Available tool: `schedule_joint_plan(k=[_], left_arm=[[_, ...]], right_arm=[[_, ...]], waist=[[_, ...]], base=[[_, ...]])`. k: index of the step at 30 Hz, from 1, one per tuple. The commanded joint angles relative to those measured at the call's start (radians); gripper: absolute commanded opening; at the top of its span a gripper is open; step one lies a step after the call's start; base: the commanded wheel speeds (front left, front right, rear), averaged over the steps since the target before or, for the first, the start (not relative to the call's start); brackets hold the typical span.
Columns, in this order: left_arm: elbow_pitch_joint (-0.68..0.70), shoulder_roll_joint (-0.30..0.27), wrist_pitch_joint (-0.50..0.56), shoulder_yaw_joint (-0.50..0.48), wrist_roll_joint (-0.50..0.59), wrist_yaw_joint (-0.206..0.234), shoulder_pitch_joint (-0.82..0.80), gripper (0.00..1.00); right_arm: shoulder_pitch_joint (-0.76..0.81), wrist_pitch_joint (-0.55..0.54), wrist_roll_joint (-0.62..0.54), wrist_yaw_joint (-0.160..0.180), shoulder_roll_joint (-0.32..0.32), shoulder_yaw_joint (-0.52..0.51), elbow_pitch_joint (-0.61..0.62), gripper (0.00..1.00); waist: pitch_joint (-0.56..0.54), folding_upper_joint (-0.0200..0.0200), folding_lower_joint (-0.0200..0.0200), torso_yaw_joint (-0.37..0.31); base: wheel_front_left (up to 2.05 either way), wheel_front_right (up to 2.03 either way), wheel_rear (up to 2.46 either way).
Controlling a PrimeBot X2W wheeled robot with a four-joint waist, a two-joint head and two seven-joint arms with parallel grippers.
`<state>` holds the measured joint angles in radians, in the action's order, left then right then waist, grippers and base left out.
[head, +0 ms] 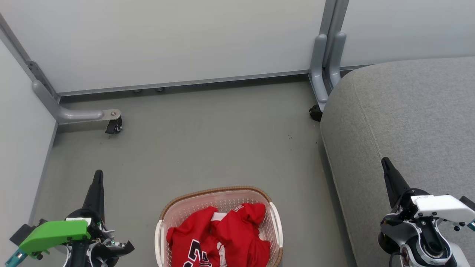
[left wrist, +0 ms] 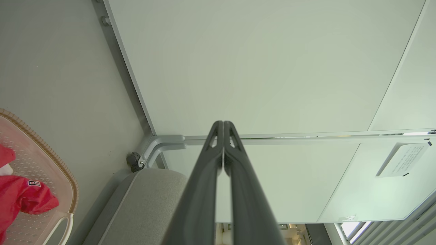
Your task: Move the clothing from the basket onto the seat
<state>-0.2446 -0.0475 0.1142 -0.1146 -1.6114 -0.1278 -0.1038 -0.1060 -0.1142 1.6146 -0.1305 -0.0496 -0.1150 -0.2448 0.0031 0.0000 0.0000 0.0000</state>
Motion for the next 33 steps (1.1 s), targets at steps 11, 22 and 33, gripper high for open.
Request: schedule_joint_plan(k=[11, 22, 33], left_arm=[[-0.001, -0.006, 0.002, 0.0, -0.003, -0.006, -0.011, 0.0], [-0.001, -0.006, 0.002, 0.0, -0.003, -0.006, -0.011, 0.0], [-0.001, -0.006, 0.002, 0.0, -0.003, -0.006, -0.011, 0.0]], right_arm=[[-0.006, -0.002, -0.004, 0.0, -0.001, 0.0, -0.002, 0.0], [-0.006, -0.002, -0.004, 0.0, -0.001, 0.0, -0.002, 0.0], [-0.006, -0.002, -0.004, 0.0, -0.001, 0.0, -0.002, 0.0]], waist=[[0.0, 0.0, 0.0, 0.0], [0.0, 0.0, 0.0, 0.0], [0.0, 0.0, 0.0, 0.0]], base=[[0.0, 0.0, 0.0], [0.0, 0.0, 0.0], [0.0, 0.0, 0.0]])
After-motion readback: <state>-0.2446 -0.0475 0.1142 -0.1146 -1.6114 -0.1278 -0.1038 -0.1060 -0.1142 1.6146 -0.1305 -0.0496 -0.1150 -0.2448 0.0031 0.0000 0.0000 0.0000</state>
